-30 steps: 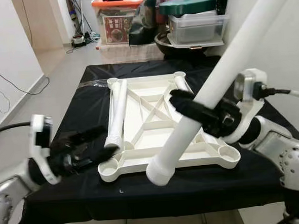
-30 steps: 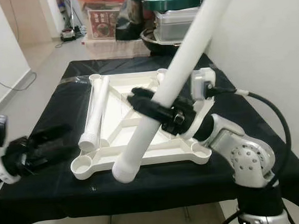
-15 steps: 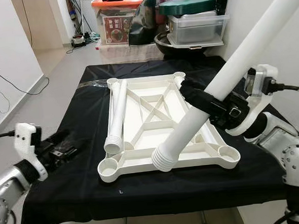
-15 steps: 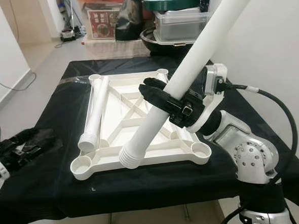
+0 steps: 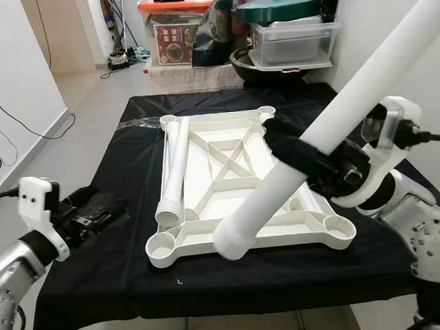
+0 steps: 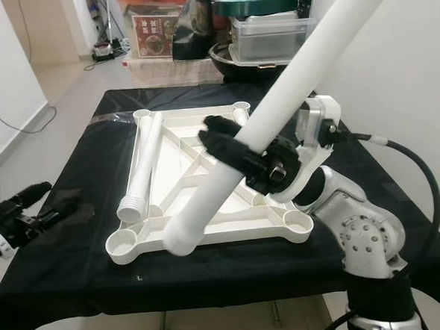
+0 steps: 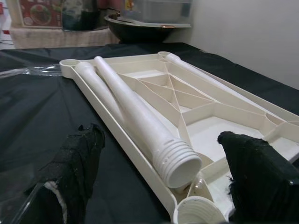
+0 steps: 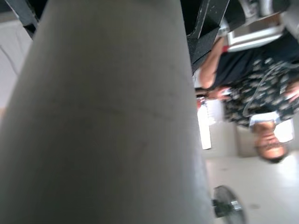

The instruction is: Building children table

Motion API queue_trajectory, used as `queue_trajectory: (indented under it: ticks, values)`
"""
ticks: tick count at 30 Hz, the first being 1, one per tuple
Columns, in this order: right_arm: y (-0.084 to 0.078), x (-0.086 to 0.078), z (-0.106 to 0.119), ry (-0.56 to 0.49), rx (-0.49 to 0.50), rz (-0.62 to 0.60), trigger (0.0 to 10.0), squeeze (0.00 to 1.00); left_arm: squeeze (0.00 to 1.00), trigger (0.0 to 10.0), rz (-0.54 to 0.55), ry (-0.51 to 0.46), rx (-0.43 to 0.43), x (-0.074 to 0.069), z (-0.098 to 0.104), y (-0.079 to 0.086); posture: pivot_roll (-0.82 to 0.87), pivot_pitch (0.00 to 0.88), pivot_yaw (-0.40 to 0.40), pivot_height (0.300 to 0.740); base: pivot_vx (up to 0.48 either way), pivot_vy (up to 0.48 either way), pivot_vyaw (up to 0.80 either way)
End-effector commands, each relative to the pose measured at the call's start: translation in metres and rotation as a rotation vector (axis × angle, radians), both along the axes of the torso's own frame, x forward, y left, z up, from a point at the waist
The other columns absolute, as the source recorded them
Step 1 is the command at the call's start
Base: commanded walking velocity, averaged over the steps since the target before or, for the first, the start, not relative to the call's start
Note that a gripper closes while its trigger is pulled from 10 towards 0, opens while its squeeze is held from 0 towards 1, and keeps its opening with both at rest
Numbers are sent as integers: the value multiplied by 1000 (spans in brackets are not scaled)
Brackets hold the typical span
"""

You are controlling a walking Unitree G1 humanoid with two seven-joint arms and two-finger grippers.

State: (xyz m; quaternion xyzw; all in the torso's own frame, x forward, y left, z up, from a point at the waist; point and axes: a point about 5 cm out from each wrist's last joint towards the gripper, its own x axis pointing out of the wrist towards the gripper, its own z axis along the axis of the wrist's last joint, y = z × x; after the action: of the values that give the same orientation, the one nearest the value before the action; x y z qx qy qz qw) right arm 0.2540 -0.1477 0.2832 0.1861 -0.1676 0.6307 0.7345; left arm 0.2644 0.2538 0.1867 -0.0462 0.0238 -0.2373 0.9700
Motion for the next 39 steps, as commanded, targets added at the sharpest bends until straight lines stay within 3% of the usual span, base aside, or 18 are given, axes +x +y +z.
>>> queue_trajectory:
  ticks: [1,6,8,18,21,23,24,27,31,35,39]
  values:
    - [2,-3,2,-30,-6,23,0,0,0,10000,4,4,0,1,-3,-1,32,0,-25,740,0,0,0]
    - [3,3,-6,-15,-58,-10,0,0,0,10000,14,2,-8,1,-4,-5,33,0,-30,740,0,0,0]
    - [1,14,-9,3,-83,-96,0,0,0,10000,33,0,-12,2,-6,-6,31,0,-32,740,0,0,0]
    - [-3,5,-4,-27,-51,-38,0,0,0,10000,31,-1,-39,5,-12,-17,21,0,-34,740,0,0,0]
    - [0,13,-7,1,-76,-98,0,0,0,10000,0,-2,-26,5,-12,-24,21,0,-35,740,0,0,0]
    - [7,38,-14,106,-142,-309,0,0,0,10000,-59,-7,30,5,-12,-34,25,0,-37,740,0,0,0]
    - [10,59,-16,186,-153,-493,0,0,0,10000,-69,-25,85,7,-11,-38,22,0,-36,740,0,0,0]
    - [10,63,-16,199,-150,-525,0,0,0,10000,-66,-30,95,7,-10,-39,22,0,-36,740,0,0,0]
    - [6,80,-17,260,-186,-749,0,0,0,10000,-35,-44,100,11,-6,-34,26,0,-30,740,0,0,0]
    - [-2,87,-15,295,-150,-839,0,0,0,10000,-27,-39,114,9,-7,-31,26,0,-29,740,0,0,0]
    - [-41,103,-10,395,-55,-1113,0,0,0,10000,13,-29,138,6,-10,-20,33,0,-30,740,0,0,0]
